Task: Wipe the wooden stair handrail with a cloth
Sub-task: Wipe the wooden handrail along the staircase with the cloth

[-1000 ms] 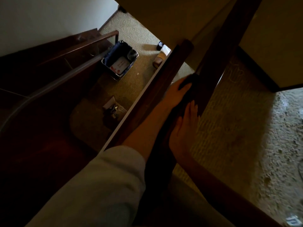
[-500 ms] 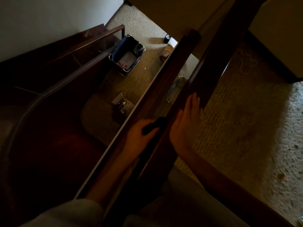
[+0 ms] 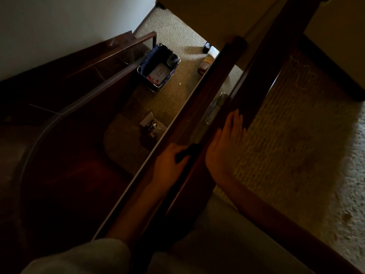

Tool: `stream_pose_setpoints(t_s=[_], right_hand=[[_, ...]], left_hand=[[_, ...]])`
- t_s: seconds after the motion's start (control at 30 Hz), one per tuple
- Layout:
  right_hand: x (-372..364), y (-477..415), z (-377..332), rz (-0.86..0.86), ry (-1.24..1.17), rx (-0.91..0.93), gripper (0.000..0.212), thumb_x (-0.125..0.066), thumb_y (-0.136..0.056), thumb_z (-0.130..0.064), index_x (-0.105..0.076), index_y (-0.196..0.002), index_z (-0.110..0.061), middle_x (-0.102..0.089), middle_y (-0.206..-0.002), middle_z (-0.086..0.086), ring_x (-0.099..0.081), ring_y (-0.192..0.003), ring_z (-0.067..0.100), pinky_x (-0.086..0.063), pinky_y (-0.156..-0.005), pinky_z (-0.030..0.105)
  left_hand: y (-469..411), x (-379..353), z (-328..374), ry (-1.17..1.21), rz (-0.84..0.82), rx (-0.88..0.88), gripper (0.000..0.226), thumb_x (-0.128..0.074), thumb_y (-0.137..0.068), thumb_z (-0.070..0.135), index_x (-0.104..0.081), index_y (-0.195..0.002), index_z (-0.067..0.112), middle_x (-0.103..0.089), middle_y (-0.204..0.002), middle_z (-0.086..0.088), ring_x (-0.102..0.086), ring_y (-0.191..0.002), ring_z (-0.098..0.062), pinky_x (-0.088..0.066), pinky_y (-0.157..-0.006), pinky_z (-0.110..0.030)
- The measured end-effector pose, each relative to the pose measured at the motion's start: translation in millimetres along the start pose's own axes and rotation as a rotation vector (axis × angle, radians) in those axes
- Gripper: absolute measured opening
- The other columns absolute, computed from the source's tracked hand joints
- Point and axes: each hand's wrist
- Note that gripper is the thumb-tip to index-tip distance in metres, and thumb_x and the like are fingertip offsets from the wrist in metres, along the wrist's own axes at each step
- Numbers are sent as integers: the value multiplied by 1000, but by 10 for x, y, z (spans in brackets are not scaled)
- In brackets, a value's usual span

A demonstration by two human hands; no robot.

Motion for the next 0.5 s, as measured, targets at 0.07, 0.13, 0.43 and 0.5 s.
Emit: stream_pose_setpoints(t_s=[0.07, 0.13, 0.43, 0.5], right_hand=[[1, 0, -5, -2, 12, 4, 49, -38, -104, -13, -29, -150, -1, -24, -159, 14, -19, -149, 29, -12, -121, 41], [-2, -10, 2, -28, 22, -4, 49, -35, -105, -15, -27, -151, -2, -21, -160, 12, -16, -150, 27, -7, -122, 39], [-1, -40, 18, -48, 39, -10, 50, -34, -105, -16, -23, -153, -3, -16, -162, 11, -10, -151, 25, -4, -123, 38], [-22, -23, 19, -1, 24, -8, 51, -39, -104, -13, -27, -151, -2, -21, -161, 12, -15, -150, 27, -8, -122, 40]], left_hand=[[-276, -69, 146, -28, 29, -51, 26, -60, -95, 21, -64, -120, 21, -61, -116, 3, -60, -101, -9, -42, -75, -11], [-709, -201, 362, -30, 33, -109, 28, -59, -96, 23, -64, -123, 18, -63, -118, -4, -62, -103, -14, -49, -80, -21], [-325, -137, 124, 200, -17, -29, 22, -55, -97, 19, -64, -114, 29, -62, -115, 0, -63, -105, -11, -51, -88, -30], [101, -65, -101, 257, -17, 1, 26, -54, -97, 15, -62, -106, 38, -60, -113, 4, -63, -102, -5, -51, -87, -28]])
Point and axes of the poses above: each hand's wrist, its own y-axis away from the middle knuckle, its own x-axis out of the back of the hand, z = x × y
